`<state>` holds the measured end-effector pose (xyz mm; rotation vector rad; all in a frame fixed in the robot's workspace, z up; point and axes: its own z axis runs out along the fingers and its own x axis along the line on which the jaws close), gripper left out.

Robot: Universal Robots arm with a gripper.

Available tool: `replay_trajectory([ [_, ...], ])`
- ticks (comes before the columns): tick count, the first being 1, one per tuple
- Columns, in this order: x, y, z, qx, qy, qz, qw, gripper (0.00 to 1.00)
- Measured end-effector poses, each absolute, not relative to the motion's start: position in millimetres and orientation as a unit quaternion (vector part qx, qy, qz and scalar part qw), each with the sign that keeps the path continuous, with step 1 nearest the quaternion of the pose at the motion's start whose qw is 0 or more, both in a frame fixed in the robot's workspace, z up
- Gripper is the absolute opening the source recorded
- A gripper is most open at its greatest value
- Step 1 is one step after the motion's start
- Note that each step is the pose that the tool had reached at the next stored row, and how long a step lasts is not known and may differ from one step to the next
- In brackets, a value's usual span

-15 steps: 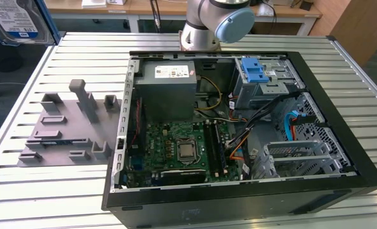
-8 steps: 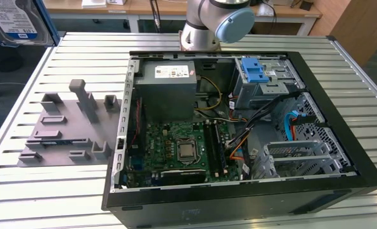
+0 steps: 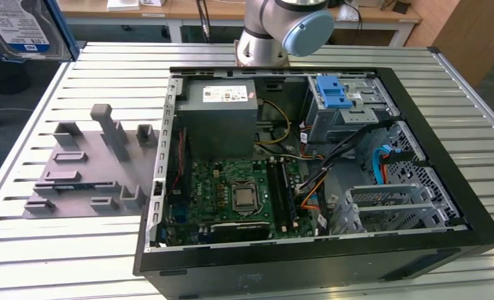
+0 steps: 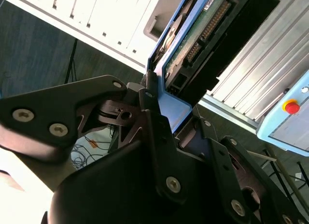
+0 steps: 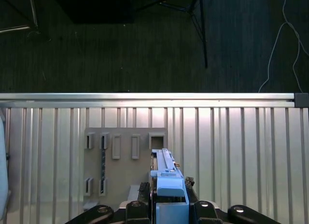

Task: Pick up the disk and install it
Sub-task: 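Pick up the disk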

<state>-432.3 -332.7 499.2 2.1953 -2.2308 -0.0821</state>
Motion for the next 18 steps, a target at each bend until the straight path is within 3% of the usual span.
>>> replay_trajectory([
  [18, -416.9, -336.8, 499.3, 0.701, -0.713, -0.026, 0.005, 0.37],
])
